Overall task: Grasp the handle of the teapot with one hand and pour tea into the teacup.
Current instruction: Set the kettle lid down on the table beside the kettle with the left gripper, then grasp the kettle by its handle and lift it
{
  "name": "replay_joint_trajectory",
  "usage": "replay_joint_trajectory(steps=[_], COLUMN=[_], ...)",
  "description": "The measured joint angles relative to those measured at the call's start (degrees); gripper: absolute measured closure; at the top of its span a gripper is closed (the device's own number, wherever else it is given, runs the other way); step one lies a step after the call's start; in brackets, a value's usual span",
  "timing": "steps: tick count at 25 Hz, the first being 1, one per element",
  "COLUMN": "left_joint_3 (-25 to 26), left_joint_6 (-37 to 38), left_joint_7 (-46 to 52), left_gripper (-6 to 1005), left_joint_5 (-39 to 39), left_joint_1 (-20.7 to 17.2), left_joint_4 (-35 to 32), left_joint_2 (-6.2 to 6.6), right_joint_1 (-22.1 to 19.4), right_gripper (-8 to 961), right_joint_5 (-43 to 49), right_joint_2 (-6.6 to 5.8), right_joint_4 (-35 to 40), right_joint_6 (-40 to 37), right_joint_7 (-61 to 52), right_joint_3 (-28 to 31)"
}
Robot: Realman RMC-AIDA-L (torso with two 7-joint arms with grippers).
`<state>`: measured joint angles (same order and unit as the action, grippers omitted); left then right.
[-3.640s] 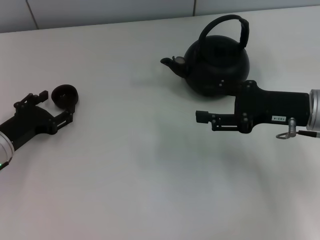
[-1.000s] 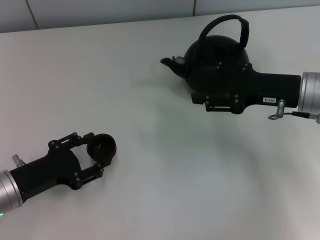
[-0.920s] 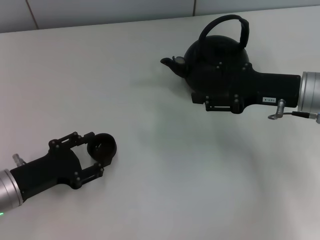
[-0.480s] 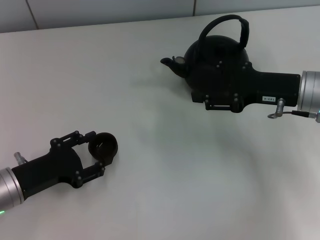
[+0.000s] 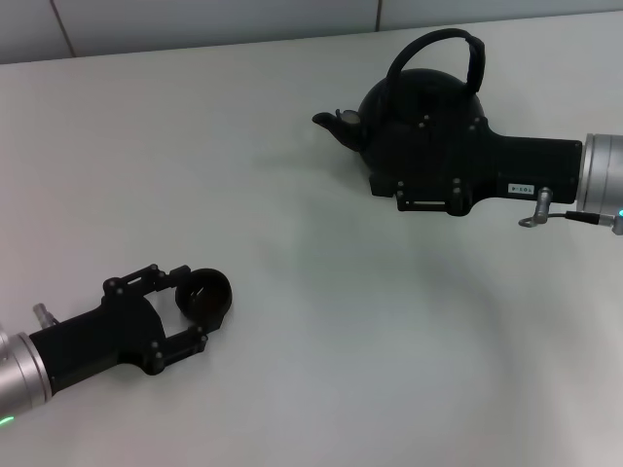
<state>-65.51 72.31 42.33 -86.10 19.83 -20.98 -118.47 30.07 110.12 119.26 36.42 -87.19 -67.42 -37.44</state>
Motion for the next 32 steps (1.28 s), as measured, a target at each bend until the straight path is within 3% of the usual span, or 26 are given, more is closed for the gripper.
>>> replay_joint_trajectory(steps=[23,25,32], left_joint_3=[-0.18,0.11,0.38], left_joint_6=[0.05,0.84,1.32], left_joint_7=[3.72,3.76,5.05], left_gripper=[244,170,167], left_joint_5=[-0.01,0.10,0.29], left_joint_1=[-0.68,-1.15,-2.18], left_joint_4=[-0.59,-1.63,-3.56], left_joint_2=[0.09,0.09,0.20], right_joint_1=[0.07,0.08,0.09], right_gripper=[202,202,202], right_joint_5=[0.01,0.01,0.01], right_joint_2=[0.11,0.15,0.21], right_joint_4=[-0.63,-0.71,-0.76], right_joint_6=[-0.12,-0.08,-0.05], right_joint_7=[-0.51,-0.54,-0.83], right_joint_3=[-0.69,-0.70,-0.71])
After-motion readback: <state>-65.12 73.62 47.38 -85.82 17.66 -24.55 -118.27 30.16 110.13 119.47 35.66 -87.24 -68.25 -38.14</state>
